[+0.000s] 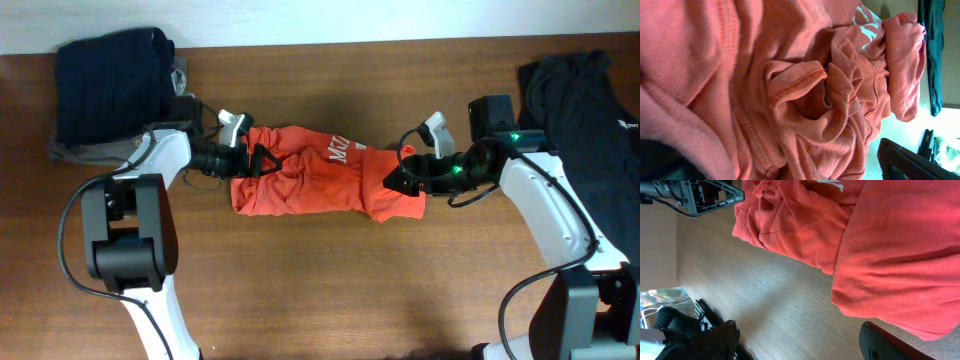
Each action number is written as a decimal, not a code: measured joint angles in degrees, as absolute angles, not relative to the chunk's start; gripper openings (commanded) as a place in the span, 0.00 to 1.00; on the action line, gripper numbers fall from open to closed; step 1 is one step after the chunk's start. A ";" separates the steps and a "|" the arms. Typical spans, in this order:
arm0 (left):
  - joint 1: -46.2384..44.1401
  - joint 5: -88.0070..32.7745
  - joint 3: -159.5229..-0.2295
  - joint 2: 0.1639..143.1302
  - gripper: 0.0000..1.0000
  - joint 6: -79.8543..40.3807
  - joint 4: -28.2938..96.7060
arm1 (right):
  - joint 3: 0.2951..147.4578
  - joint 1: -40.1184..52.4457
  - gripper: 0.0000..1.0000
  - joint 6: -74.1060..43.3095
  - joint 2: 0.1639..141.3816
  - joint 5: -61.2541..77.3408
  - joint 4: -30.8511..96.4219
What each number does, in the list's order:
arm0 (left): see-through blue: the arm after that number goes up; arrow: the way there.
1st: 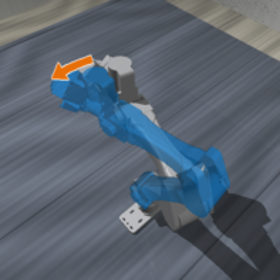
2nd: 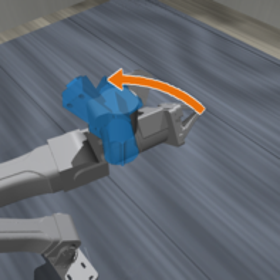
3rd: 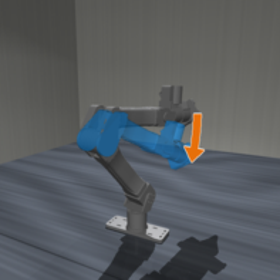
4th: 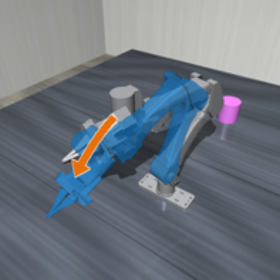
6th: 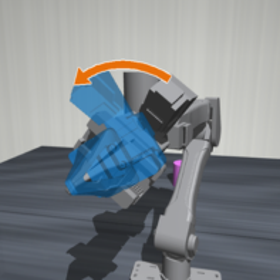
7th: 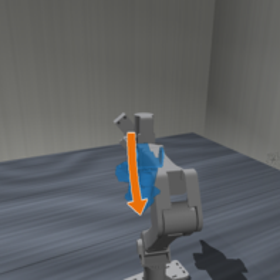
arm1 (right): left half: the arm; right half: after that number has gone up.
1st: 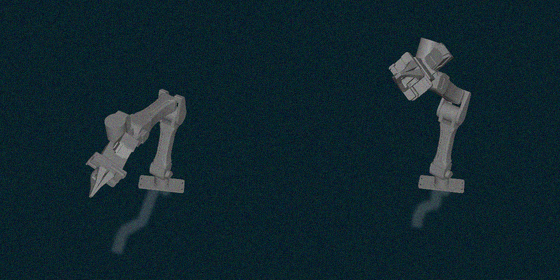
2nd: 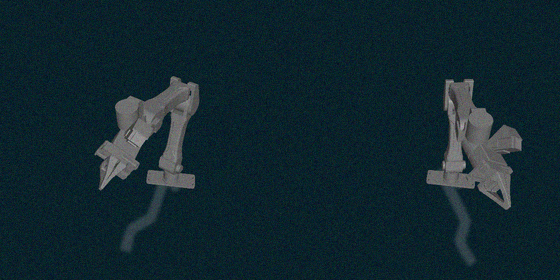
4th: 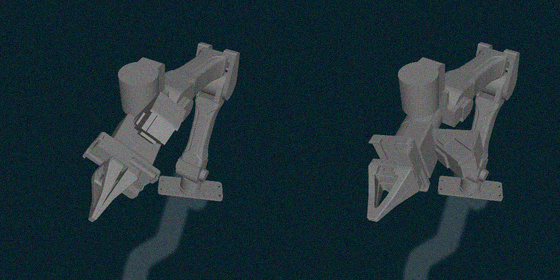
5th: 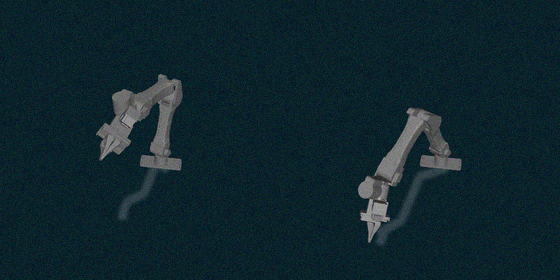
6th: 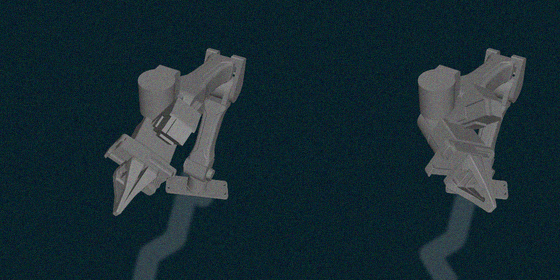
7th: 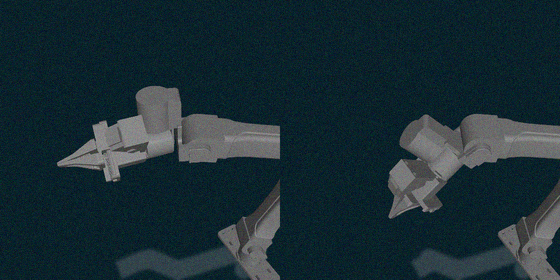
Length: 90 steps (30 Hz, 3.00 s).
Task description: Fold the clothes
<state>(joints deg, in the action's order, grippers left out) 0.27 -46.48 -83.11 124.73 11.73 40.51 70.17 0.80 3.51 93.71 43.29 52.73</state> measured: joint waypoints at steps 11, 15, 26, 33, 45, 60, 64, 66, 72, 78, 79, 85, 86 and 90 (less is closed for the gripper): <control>-2.39 -45.08 -82.91 125.05 0.80 10.92 38.24 | 70.17 0.80 0.81 3.51 93.71 43.29 52.97; -3.36 -44.60 -82.72 125.05 0.66 10.61 37.45 | 70.17 0.80 0.82 3.49 93.71 43.29 52.99; -3.70 -39.51 -82.65 125.80 0.15 6.87 37.78 | 70.17 0.80 0.82 4.45 93.71 42.83 54.04; -3.97 -32.34 -85.65 125.86 0.09 4.56 44.86 | 70.17 0.80 0.82 5.19 93.71 40.05 56.14; 1.45 -4.45 -99.26 127.96 0.09 1.65 64.86 | 69.76 0.82 0.82 5.21 93.71 36.38 56.40; -2.66 4.60 -117.54 127.85 0.11 -1.30 82.26 | 58.98 0.82 0.84 2.66 93.97 34.28 44.84; -5.91 4.82 -118.19 127.07 0.11 -1.76 85.36 | 55.72 0.82 0.87 0.78 93.97 34.26 41.43; -8.23 4.97 -118.19 126.98 0.11 -2.70 86.21 | 54.59 0.82 0.87 0.16 94.00 34.26 41.04; -14.81 4.99 -118.19 126.98 0.11 -5.17 86.35 | 53.98 0.82 0.87 -0.36 94.04 34.26 41.01; -20.01 5.23 -118.19 126.98 0.11 -6.96 86.21 | 53.98 0.82 0.86 -0.64 94.04 34.04 40.99; -20.60 5.30 -118.19 126.98 0.11 -7.20 86.15 | 53.98 0.82 0.86 -0.71 94.04 33.80 40.97; -23.14 6.76 -120.14 126.98 0.12 -9.30 86.46 | 53.89 0.82 0.86 -1.34 94.04 31.94 40.86; -23.40 6.90 -120.97 126.98 0.12 -9.41 86.56 | 53.78 0.82 0.86 -1.39 94.04 31.75 40.84; -24.34 7.14 -124.55 126.96 0.15 -9.98 87.26 | 52.90 0.82 0.86 -1.52 94.45 30.74 40.03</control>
<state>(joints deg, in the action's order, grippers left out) -24.34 7.14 -124.55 126.96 -9.98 87.26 52.90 0.82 -1.52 94.45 30.74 40.03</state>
